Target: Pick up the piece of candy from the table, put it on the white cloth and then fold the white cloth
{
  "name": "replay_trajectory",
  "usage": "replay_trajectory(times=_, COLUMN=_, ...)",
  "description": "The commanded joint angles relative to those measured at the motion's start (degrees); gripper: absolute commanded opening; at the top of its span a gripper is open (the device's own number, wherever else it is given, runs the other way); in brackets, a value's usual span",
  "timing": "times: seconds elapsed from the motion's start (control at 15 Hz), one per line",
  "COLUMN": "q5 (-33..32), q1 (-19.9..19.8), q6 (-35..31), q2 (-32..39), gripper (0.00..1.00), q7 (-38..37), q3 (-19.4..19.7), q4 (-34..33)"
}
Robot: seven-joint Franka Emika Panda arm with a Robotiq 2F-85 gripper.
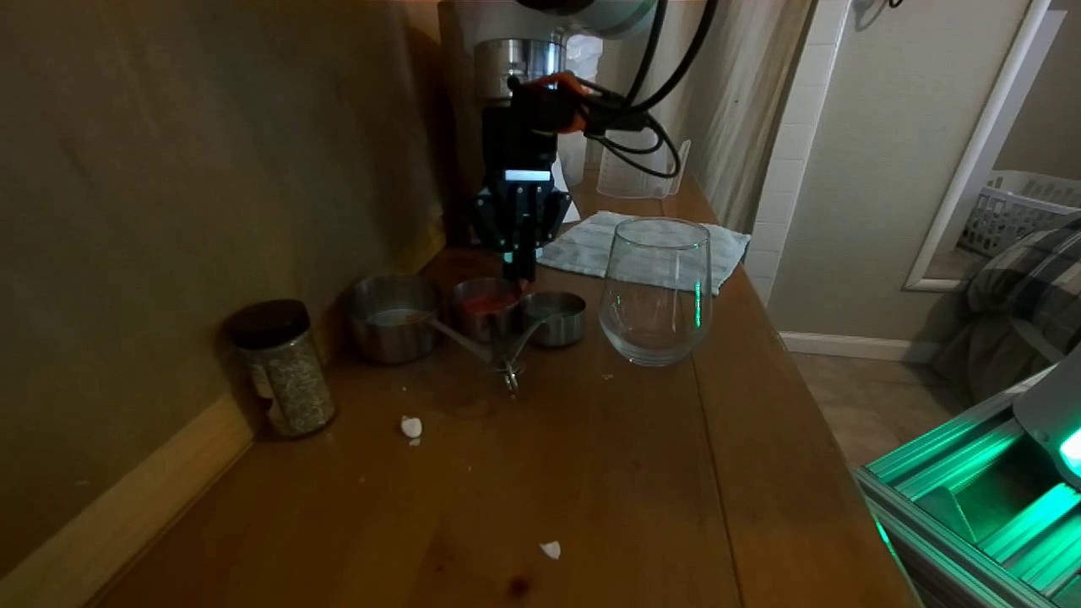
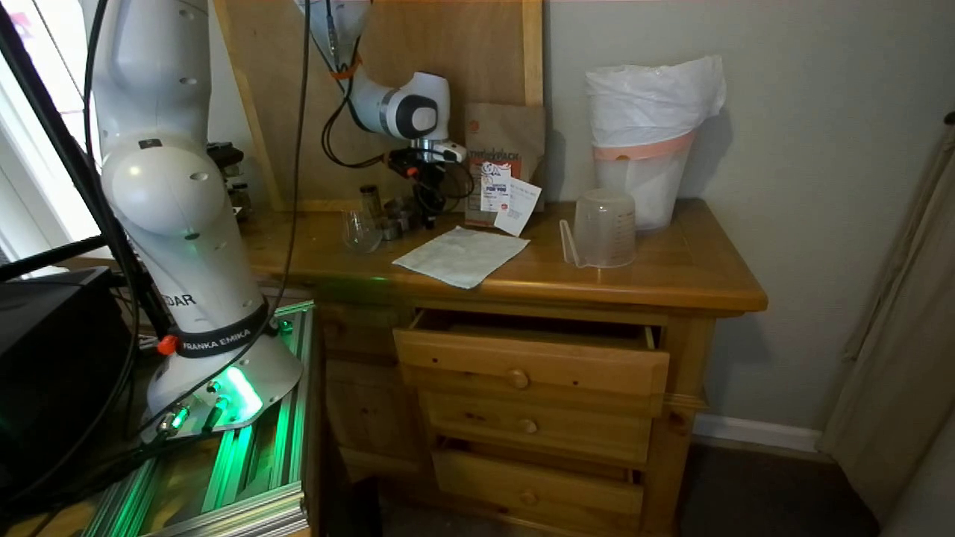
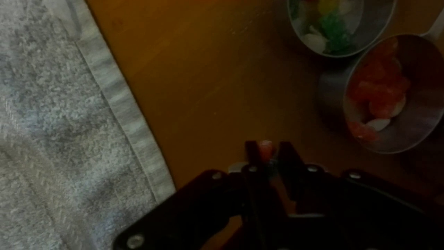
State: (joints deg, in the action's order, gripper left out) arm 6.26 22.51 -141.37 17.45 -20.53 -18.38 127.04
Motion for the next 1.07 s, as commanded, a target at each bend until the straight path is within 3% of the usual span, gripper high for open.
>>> replay_trajectory(times=0.0, q5=0.67, q1=-0.1, q6=-0.37, q2=-0.3, gripper=0.2, q7=-0.57, q3=1.11, q4=-0.27)
replay_trajectory(times=0.07, q5=0.71, q1=-0.25, q6=-0.39, q2=-0.5, gripper=0.18, q7=-0.54, q3=1.36, q4=-0.13)
replay_trajectory(times=0.13, q5=0.72, q1=-0.43, q6=-0.47, q2=-0.84, gripper=0.09, q7=-0.64, q3=1.66, q4=0.12)
replay_trajectory(times=0.33, q5=1.06, q1=-1.02, q6=-0.58, q2=-1.77, gripper=0.04, q7=-0.74, q3=2.3, q4=0.61)
replay_trajectory(times=1.0, q5=1.76, q1=-3.02, q6=0.6, q2=-7.24, gripper=0.08, q7=-1.16, q3=3.35, q4=2.55)
